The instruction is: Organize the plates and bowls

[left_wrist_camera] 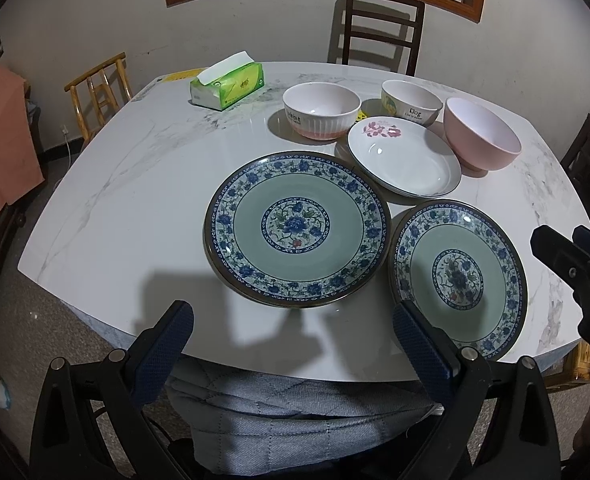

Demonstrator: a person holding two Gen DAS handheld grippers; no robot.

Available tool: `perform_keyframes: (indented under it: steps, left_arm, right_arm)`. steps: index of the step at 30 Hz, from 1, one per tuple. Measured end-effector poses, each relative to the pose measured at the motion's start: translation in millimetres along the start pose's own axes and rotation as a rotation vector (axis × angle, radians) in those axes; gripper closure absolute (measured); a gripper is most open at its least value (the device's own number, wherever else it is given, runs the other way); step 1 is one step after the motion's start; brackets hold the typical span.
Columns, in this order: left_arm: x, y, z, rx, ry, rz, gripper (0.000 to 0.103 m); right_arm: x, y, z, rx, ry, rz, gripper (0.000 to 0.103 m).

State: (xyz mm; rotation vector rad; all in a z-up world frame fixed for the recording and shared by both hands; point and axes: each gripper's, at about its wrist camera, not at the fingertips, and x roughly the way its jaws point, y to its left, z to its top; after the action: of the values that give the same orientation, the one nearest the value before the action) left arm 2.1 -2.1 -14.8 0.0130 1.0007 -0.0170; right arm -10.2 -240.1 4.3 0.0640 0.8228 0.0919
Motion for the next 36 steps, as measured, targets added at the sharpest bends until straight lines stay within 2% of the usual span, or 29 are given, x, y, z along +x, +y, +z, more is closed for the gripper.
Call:
perform_keyframes:
  steps: [30,36]
  left_arm:
    - [5.7,-0.1,-1.3,-0.006,0.023,-0.011,0.006]
    - [10.4,7.1,1.8,-0.017,0.037,-0.013,0.009]
  right_arm:
    - [5.8,10.7,3.4,-0.038,0.019,0.018,0.016]
    - [10.5,13.4,4.7,-0.043,0.028,0.046,0.016]
